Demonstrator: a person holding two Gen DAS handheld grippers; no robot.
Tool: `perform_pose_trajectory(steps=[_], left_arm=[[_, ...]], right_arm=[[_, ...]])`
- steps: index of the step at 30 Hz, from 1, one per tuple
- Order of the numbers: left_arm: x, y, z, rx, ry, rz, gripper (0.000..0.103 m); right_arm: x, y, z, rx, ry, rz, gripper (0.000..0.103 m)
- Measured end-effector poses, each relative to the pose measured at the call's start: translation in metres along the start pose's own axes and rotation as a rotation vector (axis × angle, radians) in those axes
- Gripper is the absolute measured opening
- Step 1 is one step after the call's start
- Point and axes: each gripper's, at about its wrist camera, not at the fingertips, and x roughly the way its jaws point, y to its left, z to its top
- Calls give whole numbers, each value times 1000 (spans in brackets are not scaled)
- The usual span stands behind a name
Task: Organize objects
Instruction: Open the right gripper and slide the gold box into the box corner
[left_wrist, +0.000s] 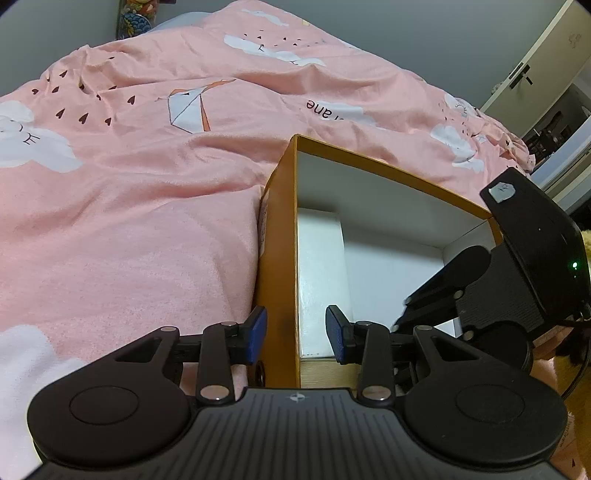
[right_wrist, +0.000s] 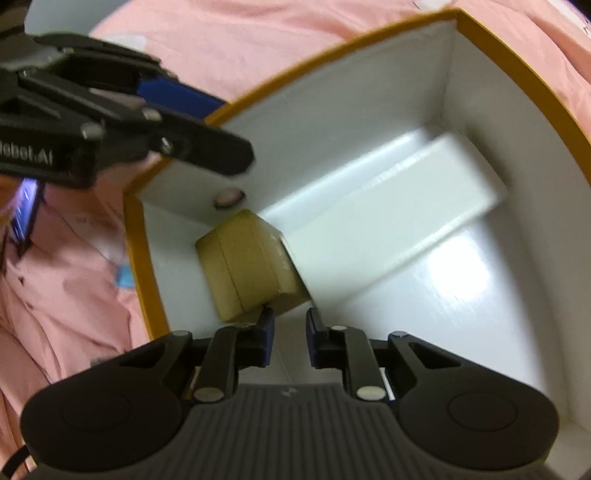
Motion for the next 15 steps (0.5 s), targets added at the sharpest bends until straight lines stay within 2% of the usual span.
perform_pose_trajectory(steps=[3,10,15], left_arm=[[1,-1,1,-3,1,3,43],[0,1,3,-14,-9,-5,43],[2,5,5,-35,-13,-8,43]], right_arm=[[3,1,7,7,-29,28,18],[-7,-11,5,21,-19,4,19],[-15,-24,7,29,-22,-107,19]])
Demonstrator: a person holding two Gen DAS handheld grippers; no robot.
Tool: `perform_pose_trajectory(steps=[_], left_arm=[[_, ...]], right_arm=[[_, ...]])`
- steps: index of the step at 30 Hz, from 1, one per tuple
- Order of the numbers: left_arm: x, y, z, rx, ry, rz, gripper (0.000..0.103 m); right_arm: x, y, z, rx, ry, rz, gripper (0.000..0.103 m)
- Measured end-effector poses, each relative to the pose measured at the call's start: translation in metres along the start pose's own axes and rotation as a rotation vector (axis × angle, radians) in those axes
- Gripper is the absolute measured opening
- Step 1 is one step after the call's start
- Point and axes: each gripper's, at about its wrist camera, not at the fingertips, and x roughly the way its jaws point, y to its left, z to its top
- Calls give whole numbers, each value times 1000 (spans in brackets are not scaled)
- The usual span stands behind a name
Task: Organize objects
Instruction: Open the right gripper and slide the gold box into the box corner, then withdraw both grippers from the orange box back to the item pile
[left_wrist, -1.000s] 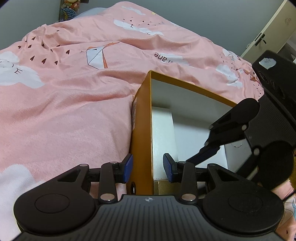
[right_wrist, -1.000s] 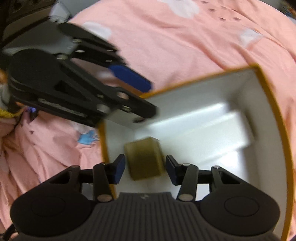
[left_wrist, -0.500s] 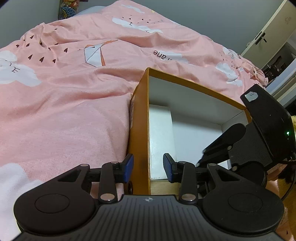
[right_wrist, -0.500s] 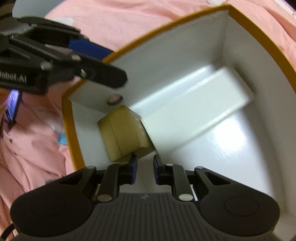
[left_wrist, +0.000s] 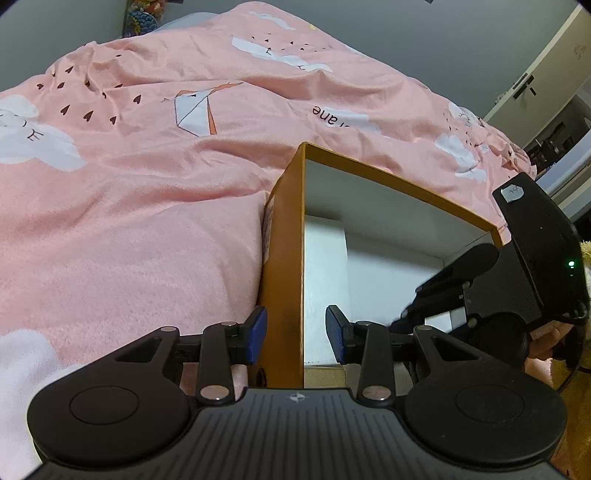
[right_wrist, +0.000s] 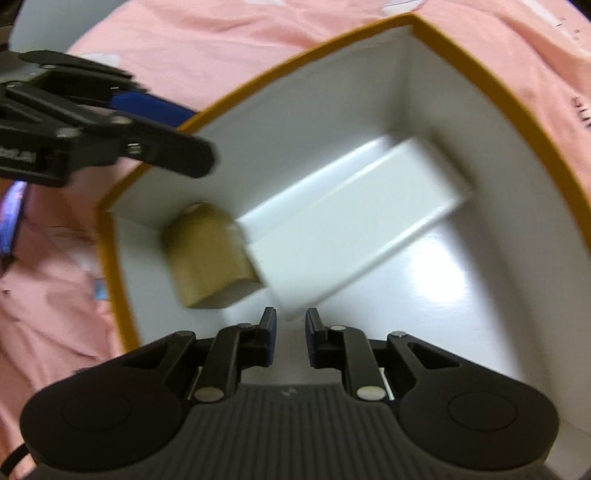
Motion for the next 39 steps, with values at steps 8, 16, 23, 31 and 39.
perform_pose_trajectory(steps=[8,16,23,31,39], left_arm=[[3,-1,1,-2,1,1,43],[5,-1,2,-2,4,4,43],[3,1,3,0,-4,3,43],[-28,-13,-1,52,-90,0,43],[-77,-43,-32,137,-203,-30,43]], right_arm=[[12,-6,20,-84,-21,-163,19],[14,-3,42,-148,-74,-213,19],[15,1,56,-213,-89,-263,18],[-22,9,56,-88,-145,-258,20],[-72,78,-28,121,-411,-268,33]])
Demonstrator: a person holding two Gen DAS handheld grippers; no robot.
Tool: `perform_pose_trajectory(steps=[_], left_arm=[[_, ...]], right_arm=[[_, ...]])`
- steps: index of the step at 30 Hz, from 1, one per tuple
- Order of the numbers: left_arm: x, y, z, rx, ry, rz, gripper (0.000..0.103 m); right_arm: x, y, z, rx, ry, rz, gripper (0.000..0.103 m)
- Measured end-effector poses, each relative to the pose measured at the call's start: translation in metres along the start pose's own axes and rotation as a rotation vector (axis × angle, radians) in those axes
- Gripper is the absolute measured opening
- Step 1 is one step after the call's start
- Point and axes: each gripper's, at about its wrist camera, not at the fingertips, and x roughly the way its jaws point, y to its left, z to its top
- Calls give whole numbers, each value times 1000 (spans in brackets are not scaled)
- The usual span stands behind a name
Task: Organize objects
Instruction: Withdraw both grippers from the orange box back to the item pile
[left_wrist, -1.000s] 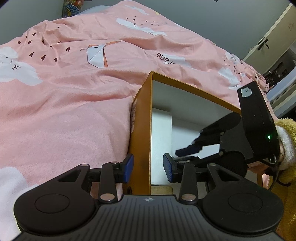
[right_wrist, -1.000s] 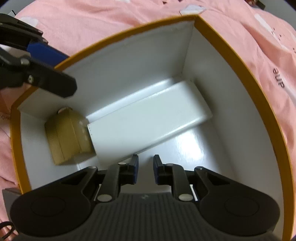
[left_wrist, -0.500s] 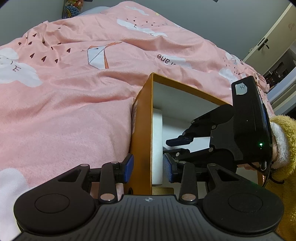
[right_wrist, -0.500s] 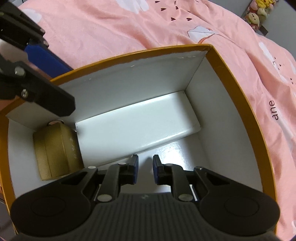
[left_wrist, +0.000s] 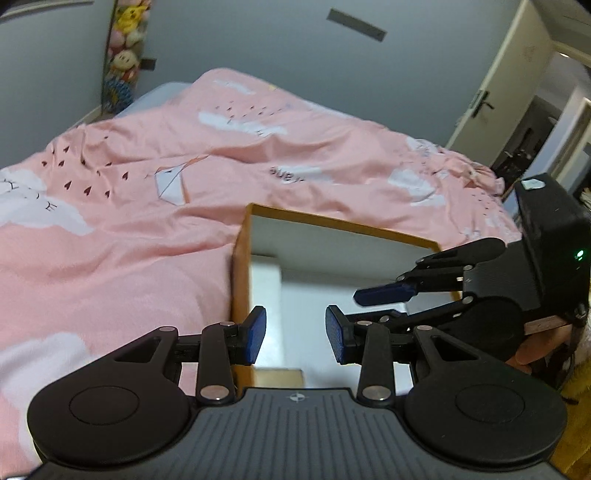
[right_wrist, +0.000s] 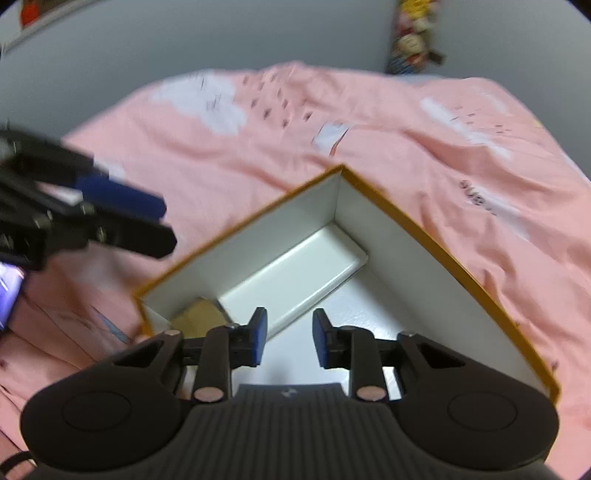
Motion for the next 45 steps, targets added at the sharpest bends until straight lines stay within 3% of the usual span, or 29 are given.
perform_pose_trajectory(steps=[4,9,14,18,21,26,30,32,35,37,41,45], left_arm=[[-17,-22,-26,74,-32,2,43],[-22,-50,-76,252,-13,53,43],[-24,-63,-121,414,-10,121,44],[-33,-63,-141,550,-85,205,46],[-38,-45,-142,573,-119,247,50],[-36,-18,-143,606,-95,335,51],[-30,-3,-142,597,-33,340,51],[-34,-2,-140,600,-64,353,51],[-44,-6,-135,587,-101,332,55],[-49,-11,-132,557,-104,269,59],[-54,-23,-128,498,-81,162,59],[-50,-41,-135,530,-41,84,62]], right_arm=[[-31,37,-41,102,-112,-19,38],[-55,57,-87,271,-249,-54,48],[-72,73,-135,430,-305,-73,53],[-80,82,-165,514,-303,-100,53],[-77,88,-177,551,-298,-120,53],[-82,94,-188,585,-299,-144,54],[-84,98,-192,595,-294,-161,55],[-85,100,-194,599,-294,-164,55],[-84,103,-195,596,-287,-160,56],[-83,105,-195,589,-274,-148,58],[-78,106,-195,587,-228,-129,58],[-67,109,-199,587,-178,-90,58]])
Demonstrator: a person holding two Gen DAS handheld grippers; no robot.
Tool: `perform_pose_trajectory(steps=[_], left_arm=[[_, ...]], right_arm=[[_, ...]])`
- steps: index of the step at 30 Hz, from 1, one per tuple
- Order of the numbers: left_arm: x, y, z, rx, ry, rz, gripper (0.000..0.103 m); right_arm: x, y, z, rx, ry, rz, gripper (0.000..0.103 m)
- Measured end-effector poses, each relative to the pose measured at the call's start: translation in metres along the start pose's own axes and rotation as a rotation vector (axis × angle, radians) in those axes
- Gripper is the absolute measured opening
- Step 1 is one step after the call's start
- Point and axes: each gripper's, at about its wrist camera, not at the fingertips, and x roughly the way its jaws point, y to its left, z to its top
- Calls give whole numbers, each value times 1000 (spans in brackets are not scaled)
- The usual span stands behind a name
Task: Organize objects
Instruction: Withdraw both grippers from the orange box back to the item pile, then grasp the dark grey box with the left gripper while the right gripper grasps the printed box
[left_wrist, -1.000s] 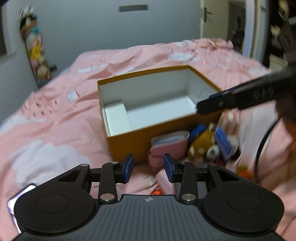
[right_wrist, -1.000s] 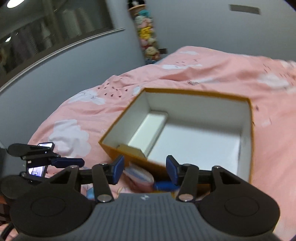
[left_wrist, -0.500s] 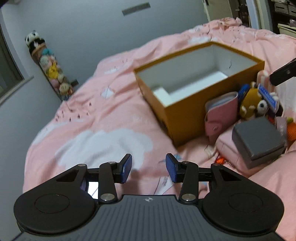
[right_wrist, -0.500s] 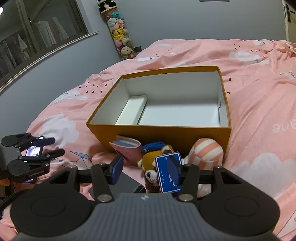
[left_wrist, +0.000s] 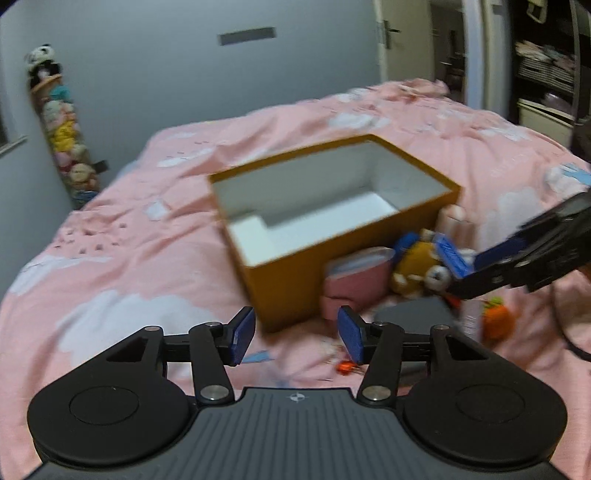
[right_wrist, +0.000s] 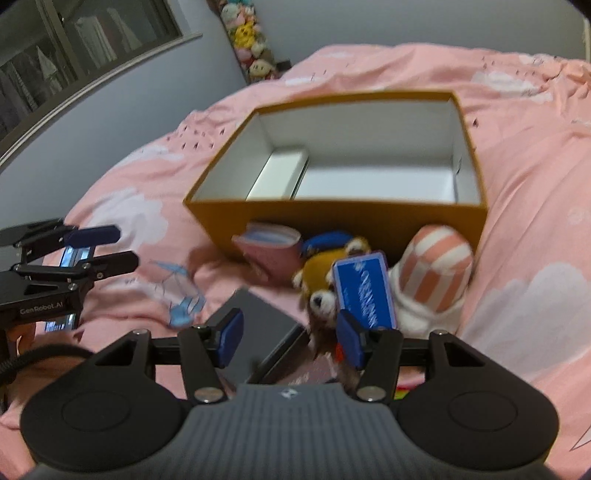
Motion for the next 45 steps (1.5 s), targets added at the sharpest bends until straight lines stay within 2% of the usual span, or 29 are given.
perform_pose_trajectory(steps=[3,6,12,14,19,28,30,32,33,34,39,42,45], left_arm=[[5,-12,-4,33,32,-30,62],[6,-24,-6,58,36,-75,62],[15,-48,-11,137,75,-146,62],[17,-55,-14,174,91,-149,63],[23,-69,-23,273,133,-118,73],[38,-80,-32,386,179,-93,76],[42,-83,-32,401,181,-84,76],[44,-85,-31,421,167,-75,74],[44,-86,-31,425,159,-68,71],[44,-85,-30,424,153,-70,62],[41,-83,-23,393,109,-60,47],[40,-80,-16,353,75,-55,46],[43,-79,-8,319,73,-71,46]], right_arm=[[5,3,-4,-13,31,-6,58],[11,10,-7,-49,66,26,58],[16,20,-11,-99,90,26,57],[14,19,-11,-97,89,8,57],[17,19,-13,-111,112,-22,57],[18,20,-13,-117,128,-34,56],[19,21,-13,-123,132,-34,52],[19,19,-13,-117,132,-36,46],[19,18,-13,-112,129,-40,45],[18,17,-13,-106,126,-43,43],[17,14,-11,-98,114,-71,39],[18,14,-9,-105,112,-85,37],[17,12,-8,-103,113,-108,37]])
